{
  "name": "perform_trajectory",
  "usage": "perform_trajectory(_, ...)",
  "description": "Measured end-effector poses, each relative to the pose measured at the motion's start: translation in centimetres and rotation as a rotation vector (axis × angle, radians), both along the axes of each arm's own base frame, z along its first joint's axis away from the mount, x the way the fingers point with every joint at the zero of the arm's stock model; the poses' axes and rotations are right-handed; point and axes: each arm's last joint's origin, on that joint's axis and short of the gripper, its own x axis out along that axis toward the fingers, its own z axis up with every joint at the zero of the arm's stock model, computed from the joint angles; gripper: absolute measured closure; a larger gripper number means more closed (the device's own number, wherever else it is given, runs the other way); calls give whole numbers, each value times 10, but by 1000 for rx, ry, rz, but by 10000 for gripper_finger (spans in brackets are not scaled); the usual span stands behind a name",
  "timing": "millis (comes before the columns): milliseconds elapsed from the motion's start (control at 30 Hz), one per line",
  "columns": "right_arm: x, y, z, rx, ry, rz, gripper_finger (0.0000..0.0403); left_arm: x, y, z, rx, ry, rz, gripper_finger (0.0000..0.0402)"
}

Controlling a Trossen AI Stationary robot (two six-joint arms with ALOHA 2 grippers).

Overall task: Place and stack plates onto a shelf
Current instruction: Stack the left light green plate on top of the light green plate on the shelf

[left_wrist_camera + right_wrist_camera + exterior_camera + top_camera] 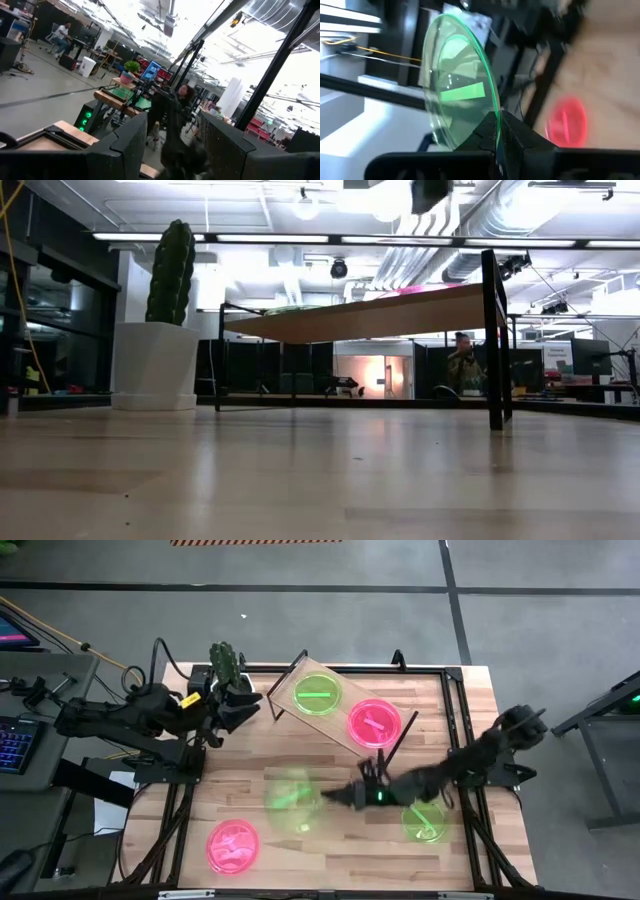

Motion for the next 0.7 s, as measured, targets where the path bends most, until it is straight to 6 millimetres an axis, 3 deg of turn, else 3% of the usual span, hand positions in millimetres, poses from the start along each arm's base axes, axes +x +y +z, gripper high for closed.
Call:
perform_trajectory(200, -9, -74, 51, -147, -12, -121, 403, 0, 0, 0, -16, -2, -7, 227)
perform_trajectory(400, -27, -144, 92, -272, 297, -344, 403, 1, 0, 0, -16, 0, -7, 227)
perform_trajectory(567, -28, -189, 109, -335, 564, -477, 403, 1, 0, 0, 4, 3, -4, 227)
perform_trajectory(700, -13, -217, 109, -361, 680, -507, 403, 1, 0, 0, 17, 5, -1, 227)
